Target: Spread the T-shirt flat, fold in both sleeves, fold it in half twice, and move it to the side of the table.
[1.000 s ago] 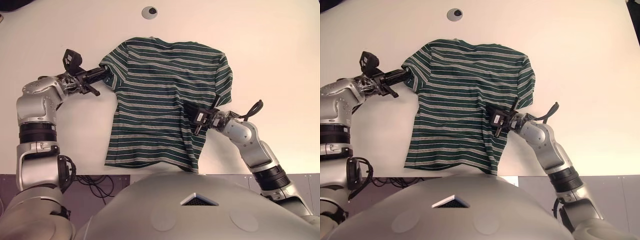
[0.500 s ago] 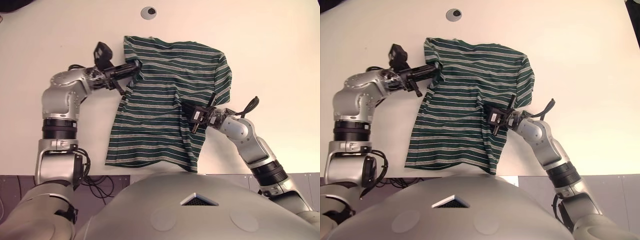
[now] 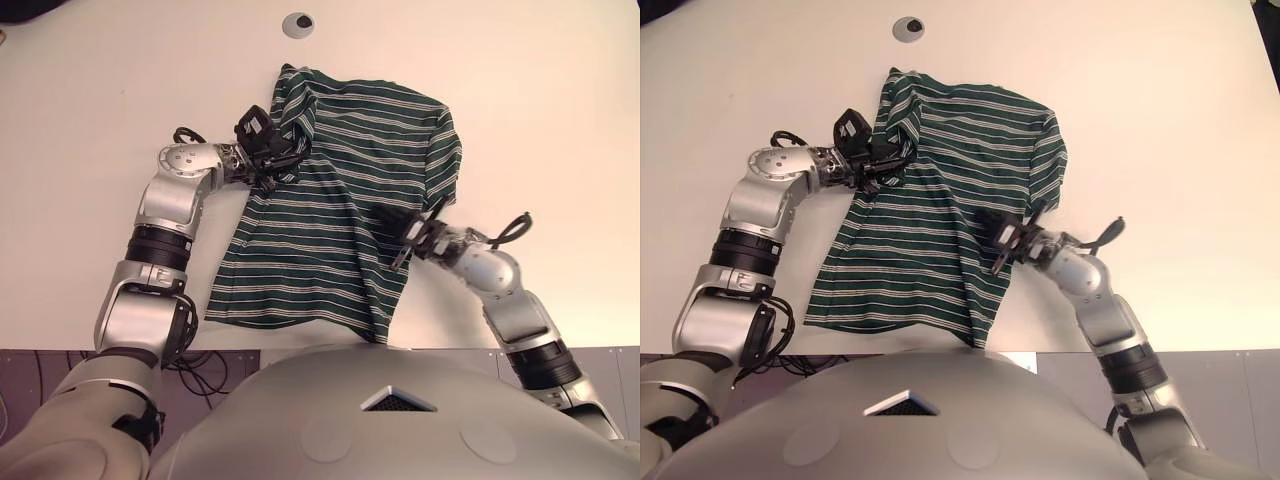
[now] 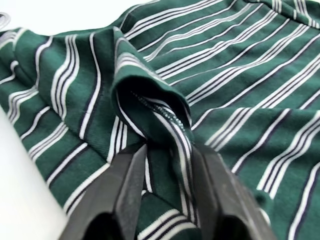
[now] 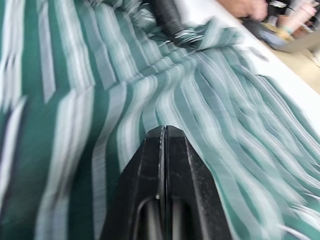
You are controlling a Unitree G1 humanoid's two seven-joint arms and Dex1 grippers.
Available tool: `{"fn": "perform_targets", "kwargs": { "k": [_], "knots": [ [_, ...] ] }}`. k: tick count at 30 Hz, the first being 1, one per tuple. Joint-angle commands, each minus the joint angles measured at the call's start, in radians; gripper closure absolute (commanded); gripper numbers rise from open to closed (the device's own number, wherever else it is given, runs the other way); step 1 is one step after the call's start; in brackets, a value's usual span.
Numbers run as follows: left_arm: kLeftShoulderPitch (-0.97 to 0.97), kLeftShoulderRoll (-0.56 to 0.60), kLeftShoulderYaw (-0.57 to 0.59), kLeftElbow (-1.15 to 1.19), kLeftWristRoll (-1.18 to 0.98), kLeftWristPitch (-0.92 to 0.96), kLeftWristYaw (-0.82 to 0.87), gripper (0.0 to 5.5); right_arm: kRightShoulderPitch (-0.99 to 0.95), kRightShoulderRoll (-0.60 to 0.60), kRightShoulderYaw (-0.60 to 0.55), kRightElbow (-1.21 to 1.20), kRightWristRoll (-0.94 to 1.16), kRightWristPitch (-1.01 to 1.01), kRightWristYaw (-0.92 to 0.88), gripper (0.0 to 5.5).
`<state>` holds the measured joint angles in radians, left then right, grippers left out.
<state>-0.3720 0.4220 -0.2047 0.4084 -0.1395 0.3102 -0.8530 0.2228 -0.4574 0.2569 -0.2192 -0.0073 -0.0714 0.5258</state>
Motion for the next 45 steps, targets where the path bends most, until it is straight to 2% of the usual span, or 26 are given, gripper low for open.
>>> {"fn": "perform_targets", "kwargs": {
  "k": [1,5,9,15,19,23,24,27,30,35,41,45],
  "knots": [
    [0.09,0.005,0.03,-0.098,-0.059,0.055,-0.035,3.9,0.009,0.041,-0.186,-0.098,0.289,0.171,-0.002,5.5],
    [0.176,0.016,0.091,-0.276,-0.146,0.117,-0.029,3.87,0.007,0.02,-0.372,-0.085,0.48,0.427,-0.084,4.81],
    [0.234,0.048,0.15,-0.404,-0.186,0.124,-0.021,3.87,-0.011,-0.016,-0.466,-0.01,0.49,0.556,-0.137,4.09],
    [0.319,0.115,0.205,-0.536,-0.206,0.058,-0.065,3.87,-0.139,-0.003,-0.393,0.136,0.45,0.665,-0.111,3.11],
    [0.464,0.224,0.216,-0.622,-0.181,-0.057,-0.171,3.87,-0.142,0.044,-0.405,0.13,0.596,0.831,-0.046,3.06],
    [0.624,0.351,0.205,-0.655,-0.117,-0.227,-0.287,3.87,-0.128,0.058,-0.405,0.111,0.666,0.898,-0.021,3.06],
    [0.65,0.373,0.204,-0.653,-0.104,-0.256,-0.306,4.07,-0.123,0.057,-0.39,0.104,0.658,0.899,-0.018,3.03],
    [0.709,0.416,0.195,-0.65,-0.083,-0.307,-0.341,4.52,-0.123,0.051,-0.342,0.119,0.608,0.871,-0.016,3.03],
    [0.763,0.446,0.181,-0.659,-0.061,-0.334,-0.353,4.93,-0.129,0.038,-0.313,0.133,0.542,0.83,-0.047,3.55],
    [0.787,0.452,0.135,-0.642,-0.018,-0.343,-0.341,5.5,-0.143,0.05,-0.345,0.154,0.494,0.778,-0.089,4.31],
    [0.797,0.459,0.052,-0.581,0.037,-0.348,-0.346,5.5,-0.151,0.044,-0.424,0.158,0.513,0.748,-0.089,5.38],
    [0.815,0.446,-0.014,-0.586,0.025,-0.344,-0.354,5.5,-0.178,0.036,-0.447,0.192,0.496,0.728,-0.086,5.47]
  ]
}}
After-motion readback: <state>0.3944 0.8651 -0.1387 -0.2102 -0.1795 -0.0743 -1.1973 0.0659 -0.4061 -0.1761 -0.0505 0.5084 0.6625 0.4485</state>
